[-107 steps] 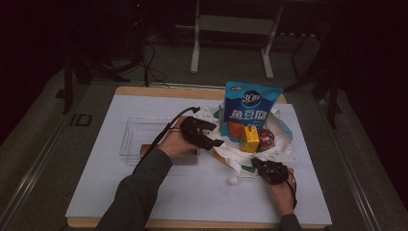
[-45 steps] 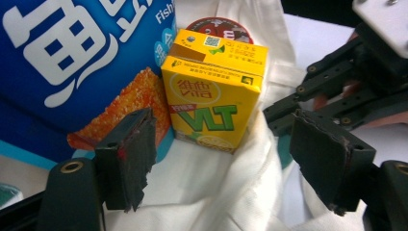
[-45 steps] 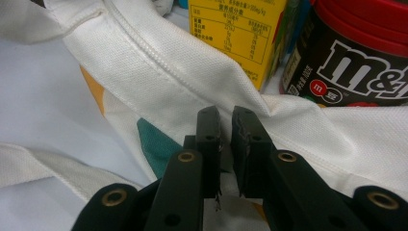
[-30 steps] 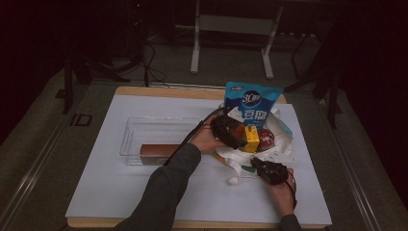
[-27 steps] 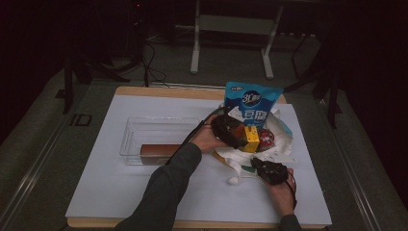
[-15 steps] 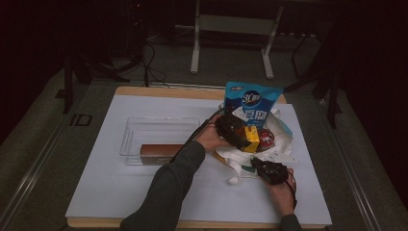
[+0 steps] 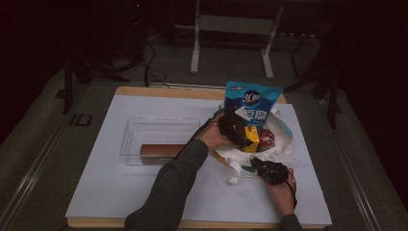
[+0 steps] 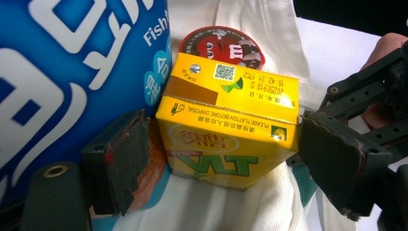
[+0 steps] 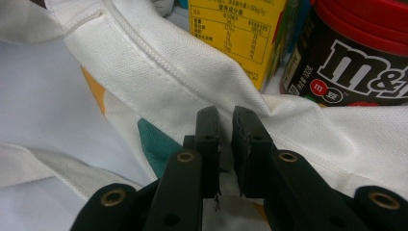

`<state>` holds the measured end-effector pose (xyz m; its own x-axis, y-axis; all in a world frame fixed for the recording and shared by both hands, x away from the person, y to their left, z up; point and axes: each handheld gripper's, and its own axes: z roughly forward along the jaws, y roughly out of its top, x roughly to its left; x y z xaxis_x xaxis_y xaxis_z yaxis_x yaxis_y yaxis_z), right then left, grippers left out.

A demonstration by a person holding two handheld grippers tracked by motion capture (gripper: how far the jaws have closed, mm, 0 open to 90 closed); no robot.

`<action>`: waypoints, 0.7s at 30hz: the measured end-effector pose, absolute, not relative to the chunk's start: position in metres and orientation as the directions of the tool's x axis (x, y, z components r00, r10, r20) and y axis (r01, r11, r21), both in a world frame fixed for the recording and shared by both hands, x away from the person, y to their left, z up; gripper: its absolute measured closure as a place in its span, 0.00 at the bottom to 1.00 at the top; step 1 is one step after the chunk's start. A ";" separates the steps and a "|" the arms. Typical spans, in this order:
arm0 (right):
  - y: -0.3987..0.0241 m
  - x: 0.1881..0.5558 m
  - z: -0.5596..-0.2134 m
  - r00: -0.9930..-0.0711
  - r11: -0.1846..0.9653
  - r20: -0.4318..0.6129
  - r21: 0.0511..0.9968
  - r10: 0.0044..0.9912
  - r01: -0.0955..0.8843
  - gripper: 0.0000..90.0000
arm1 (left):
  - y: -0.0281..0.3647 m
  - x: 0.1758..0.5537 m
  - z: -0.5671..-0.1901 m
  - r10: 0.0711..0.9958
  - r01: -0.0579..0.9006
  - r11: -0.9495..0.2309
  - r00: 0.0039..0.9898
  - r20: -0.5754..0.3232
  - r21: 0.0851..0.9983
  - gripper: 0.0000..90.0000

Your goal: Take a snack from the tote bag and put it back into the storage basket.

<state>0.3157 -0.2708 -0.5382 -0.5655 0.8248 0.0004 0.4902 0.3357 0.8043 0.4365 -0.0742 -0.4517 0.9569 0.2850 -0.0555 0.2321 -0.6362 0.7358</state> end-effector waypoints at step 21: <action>-0.271 0.316 -0.538 -0.567 0.334 0.005 0.805 0.824 0.491 0.90 | -0.089 0.437 -0.463 0.267 0.199 -0.656 0.963 -0.023 0.728 0.25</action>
